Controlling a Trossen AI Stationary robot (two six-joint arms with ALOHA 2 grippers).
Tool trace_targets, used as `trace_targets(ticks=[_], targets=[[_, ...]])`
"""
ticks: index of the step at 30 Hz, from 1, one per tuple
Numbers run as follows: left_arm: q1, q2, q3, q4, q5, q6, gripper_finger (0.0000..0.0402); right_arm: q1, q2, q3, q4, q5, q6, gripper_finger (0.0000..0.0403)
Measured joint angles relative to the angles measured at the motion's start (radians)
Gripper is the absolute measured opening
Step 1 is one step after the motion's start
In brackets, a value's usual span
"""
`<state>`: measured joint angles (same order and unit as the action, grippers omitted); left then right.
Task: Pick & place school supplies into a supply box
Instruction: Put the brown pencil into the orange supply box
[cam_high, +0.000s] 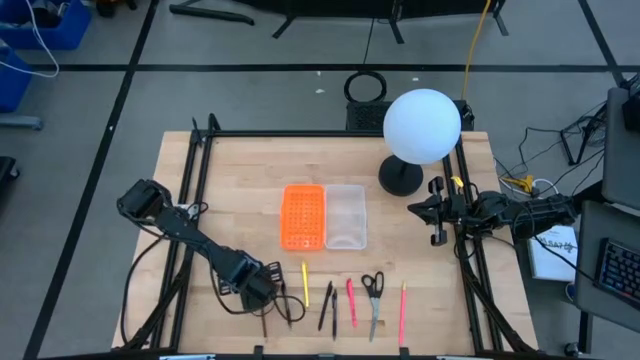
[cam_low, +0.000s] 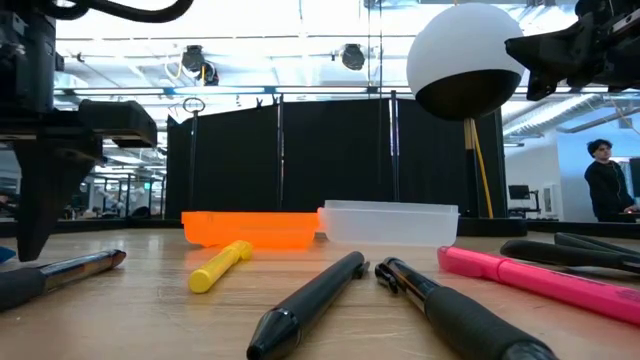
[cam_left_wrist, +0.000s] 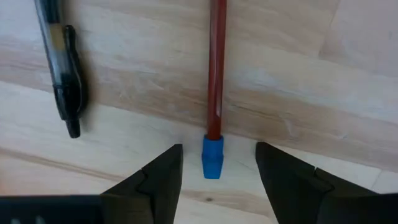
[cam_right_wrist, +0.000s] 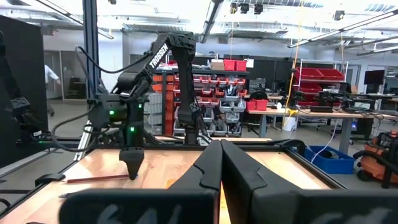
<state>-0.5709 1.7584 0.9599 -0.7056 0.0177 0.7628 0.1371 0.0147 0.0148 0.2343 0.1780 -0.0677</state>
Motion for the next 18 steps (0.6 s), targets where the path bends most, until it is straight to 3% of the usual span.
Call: trace_targets(ticks=[14,18], targets=[[0.006,0.002,-0.017,0.058,0.030,-0.015,0.0213,0.000,0.000,0.000,0.001,0.001,0.003,0.0000],[0.007,0.003,-0.018,0.058,0.051,-0.033,0.0196,0.000,0.000,0.000,0.001,0.002,0.001,0.0000]])
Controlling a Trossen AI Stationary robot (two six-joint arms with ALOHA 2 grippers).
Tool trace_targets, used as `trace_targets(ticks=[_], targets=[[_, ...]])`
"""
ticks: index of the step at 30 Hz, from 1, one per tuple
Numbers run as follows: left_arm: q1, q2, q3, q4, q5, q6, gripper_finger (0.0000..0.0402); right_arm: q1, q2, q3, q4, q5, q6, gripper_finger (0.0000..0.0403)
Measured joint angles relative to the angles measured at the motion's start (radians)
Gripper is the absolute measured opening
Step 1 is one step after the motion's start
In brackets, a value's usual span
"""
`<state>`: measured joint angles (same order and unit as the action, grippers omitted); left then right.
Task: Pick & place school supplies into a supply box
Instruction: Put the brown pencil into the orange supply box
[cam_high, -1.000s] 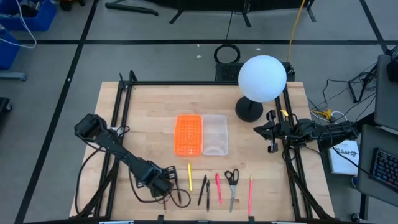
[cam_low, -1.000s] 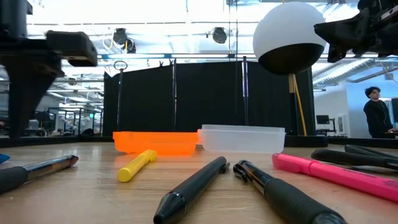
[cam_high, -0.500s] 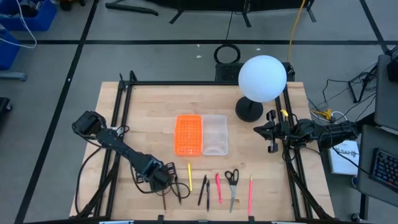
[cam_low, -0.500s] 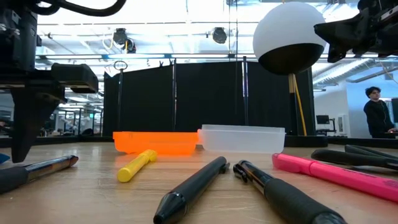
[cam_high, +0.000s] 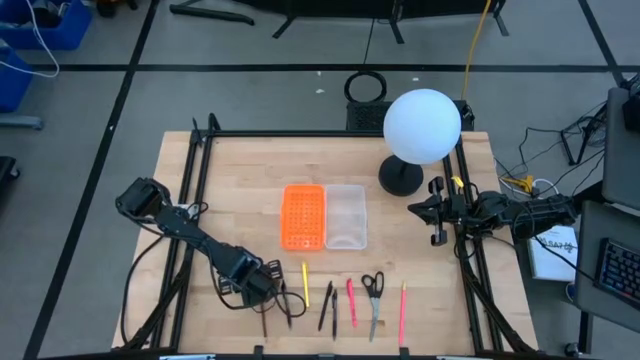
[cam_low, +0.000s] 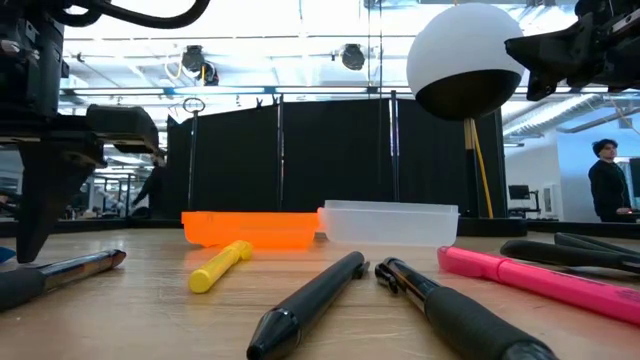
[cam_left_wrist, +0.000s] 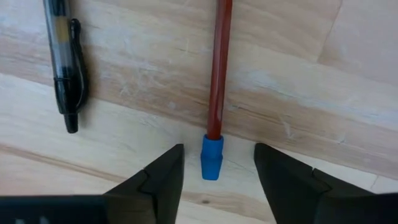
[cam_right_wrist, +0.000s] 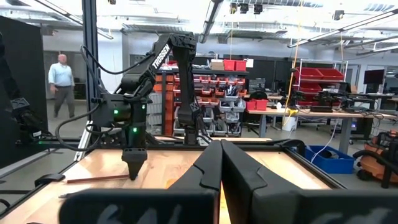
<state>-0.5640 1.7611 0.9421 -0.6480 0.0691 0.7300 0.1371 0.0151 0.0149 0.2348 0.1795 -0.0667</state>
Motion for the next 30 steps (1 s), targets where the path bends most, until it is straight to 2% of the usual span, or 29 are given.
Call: trace_targets(ticks=[7,21,26,30], targets=[[0.000,0.000,0.000,-0.008,0.017,0.000,0.0130,0.000,0.000,0.000,0.000,0.001,-0.008,0.0000],[-0.019,0.000,0.000,0.013,0.006,-0.034,0.0027,0.000,0.000,0.000,0.000,0.002,0.002,0.0000],[-0.030,0.000,0.000,0.002,-0.013,-0.025,0.0027,0.000,0.000,0.000,0.000,0.002,0.002,0.0000],[-0.040,-0.010,-0.001,0.002,-0.054,-0.033,0.0047,0.000,0.000,0.000,0.000,0.002,0.002,0.0000]])
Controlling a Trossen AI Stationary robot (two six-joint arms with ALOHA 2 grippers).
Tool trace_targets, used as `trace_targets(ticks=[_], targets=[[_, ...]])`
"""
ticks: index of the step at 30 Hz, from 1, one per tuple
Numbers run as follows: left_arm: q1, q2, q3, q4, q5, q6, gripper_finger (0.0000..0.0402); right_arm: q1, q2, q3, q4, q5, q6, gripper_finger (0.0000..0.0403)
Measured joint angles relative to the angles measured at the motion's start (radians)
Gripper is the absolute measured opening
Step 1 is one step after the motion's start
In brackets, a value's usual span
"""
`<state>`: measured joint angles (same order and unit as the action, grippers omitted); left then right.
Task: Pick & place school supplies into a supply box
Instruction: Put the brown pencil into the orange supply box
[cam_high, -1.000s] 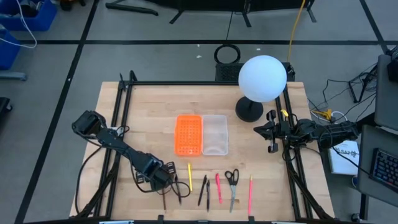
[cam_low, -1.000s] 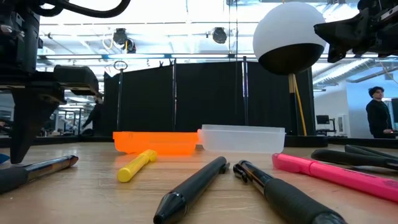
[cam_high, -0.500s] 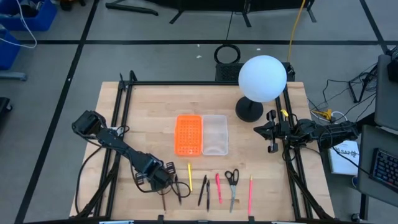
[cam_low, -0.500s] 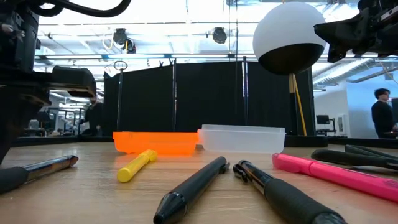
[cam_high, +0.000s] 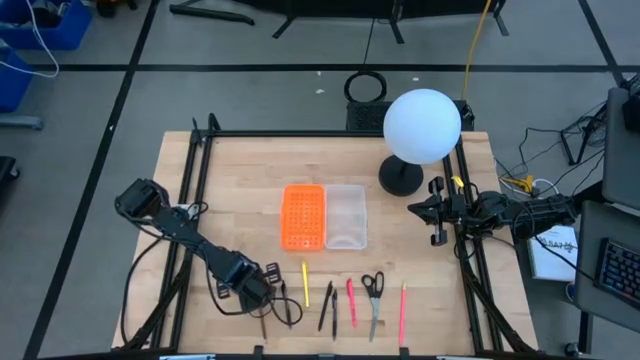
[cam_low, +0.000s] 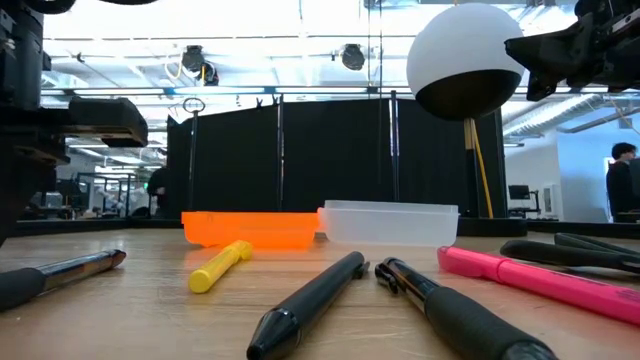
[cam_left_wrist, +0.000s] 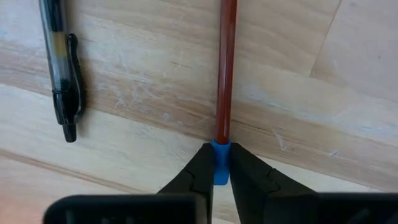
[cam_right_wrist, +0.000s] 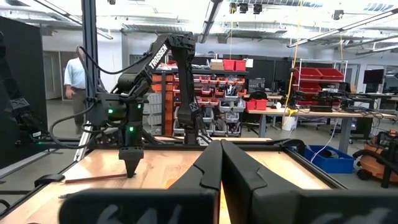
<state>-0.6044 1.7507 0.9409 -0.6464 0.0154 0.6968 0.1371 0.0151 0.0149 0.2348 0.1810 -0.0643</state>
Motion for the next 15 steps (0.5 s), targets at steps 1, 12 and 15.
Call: trace_targets(ticks=[1,12,15], targets=[[0.000,-0.006,0.000,0.000,-0.004,0.001,0.0049,0.000,0.000,0.000,0.000,0.000,0.002,0.0000],[0.000,-0.146,-0.003,-0.008,-0.100,-0.004,0.0027,0.000,0.006,0.000,-0.003,0.000,0.026,0.0000],[0.001,-0.188,-0.002,-0.010,-0.122,0.003,0.0042,0.000,0.009,0.000,-0.004,0.000,0.026,0.0000]])
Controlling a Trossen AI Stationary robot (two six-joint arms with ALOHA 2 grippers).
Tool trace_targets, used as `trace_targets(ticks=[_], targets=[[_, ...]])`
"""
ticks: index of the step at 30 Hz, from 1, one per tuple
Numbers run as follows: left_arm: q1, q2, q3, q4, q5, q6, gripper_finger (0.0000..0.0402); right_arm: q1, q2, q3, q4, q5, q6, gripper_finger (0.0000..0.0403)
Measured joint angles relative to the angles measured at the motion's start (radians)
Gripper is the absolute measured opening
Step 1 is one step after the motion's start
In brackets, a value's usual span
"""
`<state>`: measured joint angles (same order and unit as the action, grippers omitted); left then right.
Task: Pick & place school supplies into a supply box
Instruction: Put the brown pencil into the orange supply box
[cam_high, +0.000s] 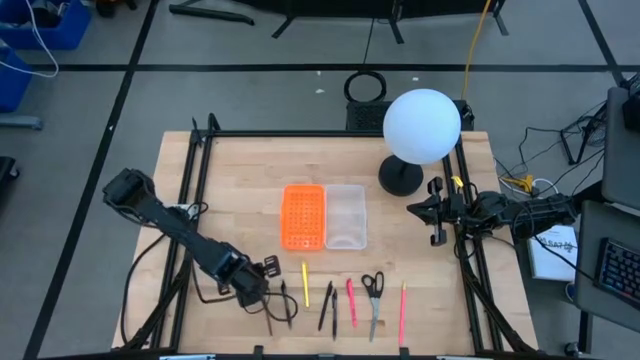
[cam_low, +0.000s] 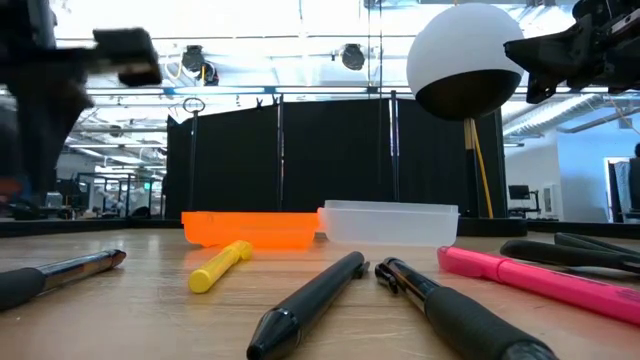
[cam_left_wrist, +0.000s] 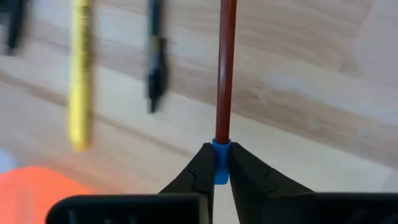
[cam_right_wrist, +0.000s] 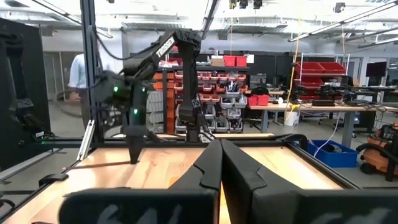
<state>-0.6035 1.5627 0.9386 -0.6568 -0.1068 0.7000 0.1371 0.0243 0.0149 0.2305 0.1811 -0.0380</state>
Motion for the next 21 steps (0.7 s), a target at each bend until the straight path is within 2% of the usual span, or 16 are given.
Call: trace_targets(ticks=[3,7,12,18,21], targets=[[0.000,-0.041,0.000,-0.016,-0.049,0.020,0.0044,0.000,0.001,0.000,0.000,0.000,0.000,0.0000],[0.012,-0.102,0.000,-0.050,-0.164,0.078,0.0026,0.000,0.001,0.000,0.001,0.000,0.000,0.0000],[0.093,-0.168,0.002,-0.020,-0.247,0.211,0.0023,0.000,0.001,0.000,0.004,0.000,-0.001,0.0000],[0.243,-0.184,0.002,0.144,-0.259,0.476,0.0039,0.000,0.002,0.000,0.005,0.000,-0.002,0.0000],[0.324,-0.184,0.003,0.257,-0.216,0.613,0.0031,0.000,0.002,0.000,0.008,0.000,-0.005,0.0000]])
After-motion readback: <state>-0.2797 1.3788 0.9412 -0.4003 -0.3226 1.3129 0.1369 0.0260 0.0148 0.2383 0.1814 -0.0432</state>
